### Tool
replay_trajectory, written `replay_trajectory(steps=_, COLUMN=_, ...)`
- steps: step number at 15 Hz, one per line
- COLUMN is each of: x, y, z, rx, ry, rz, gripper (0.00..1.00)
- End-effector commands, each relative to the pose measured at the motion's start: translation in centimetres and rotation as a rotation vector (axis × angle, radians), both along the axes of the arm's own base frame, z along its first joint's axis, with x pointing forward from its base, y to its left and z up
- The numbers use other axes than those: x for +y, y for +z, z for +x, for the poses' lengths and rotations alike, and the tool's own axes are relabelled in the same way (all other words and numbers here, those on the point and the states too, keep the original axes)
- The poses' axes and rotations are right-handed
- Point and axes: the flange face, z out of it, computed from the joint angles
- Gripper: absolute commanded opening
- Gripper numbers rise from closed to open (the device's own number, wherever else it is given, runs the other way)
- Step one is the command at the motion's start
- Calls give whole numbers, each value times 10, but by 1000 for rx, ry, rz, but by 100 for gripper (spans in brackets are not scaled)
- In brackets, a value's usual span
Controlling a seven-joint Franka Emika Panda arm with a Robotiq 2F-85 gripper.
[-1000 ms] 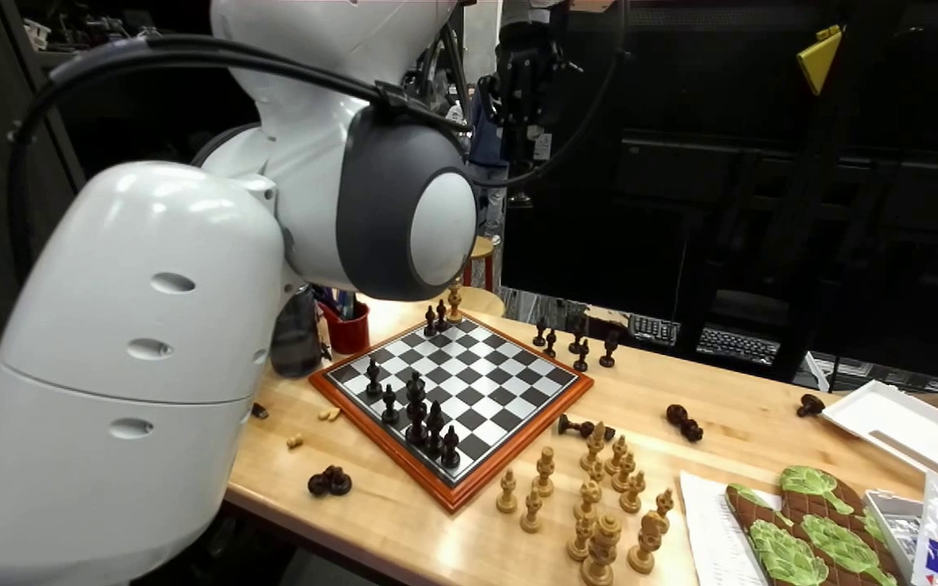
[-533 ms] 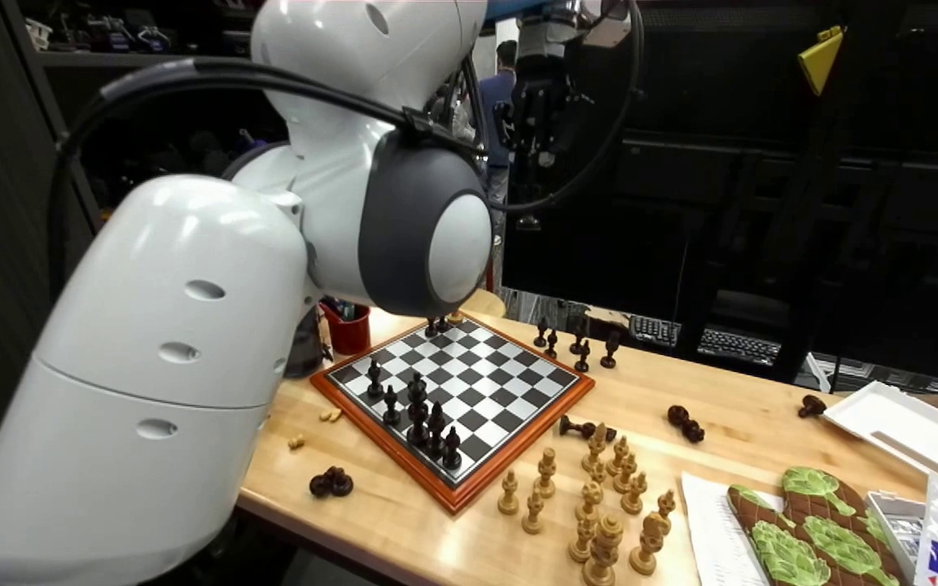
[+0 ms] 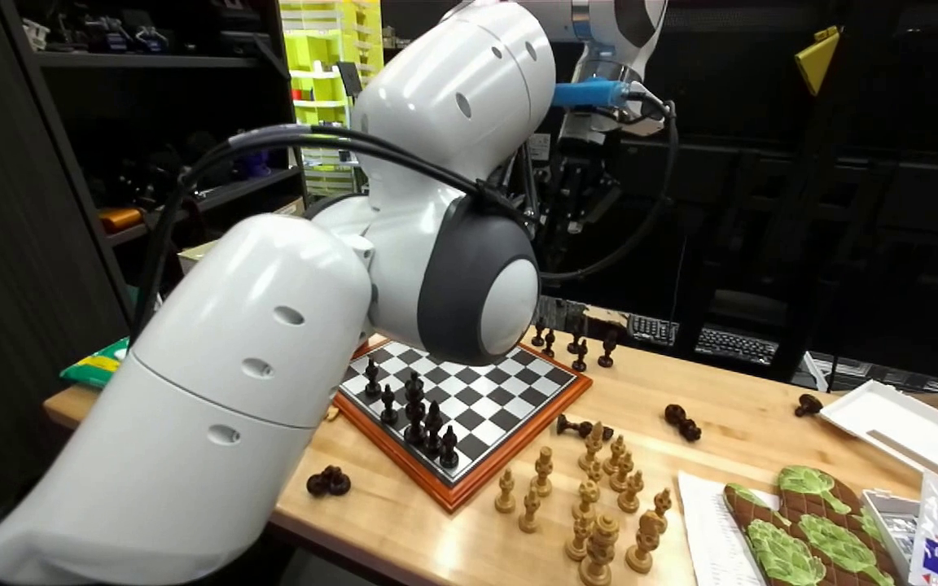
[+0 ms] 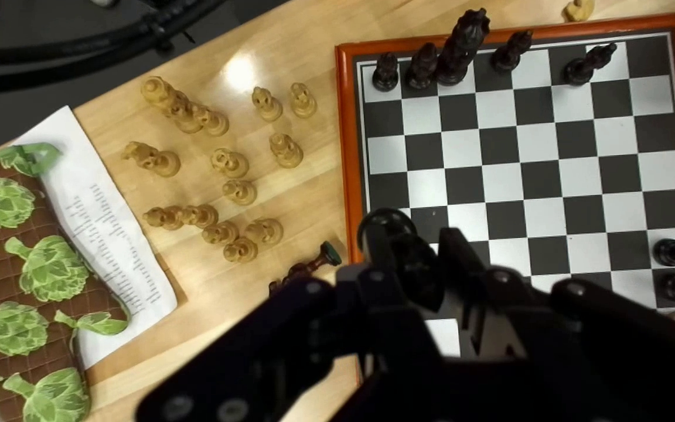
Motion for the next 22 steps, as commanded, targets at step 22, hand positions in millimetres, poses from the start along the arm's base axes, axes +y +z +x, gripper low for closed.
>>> replay_trajectory(steps=22, x=-3, y=-73, z=27, rx=91, ry=22, rz=48, gripper=6)
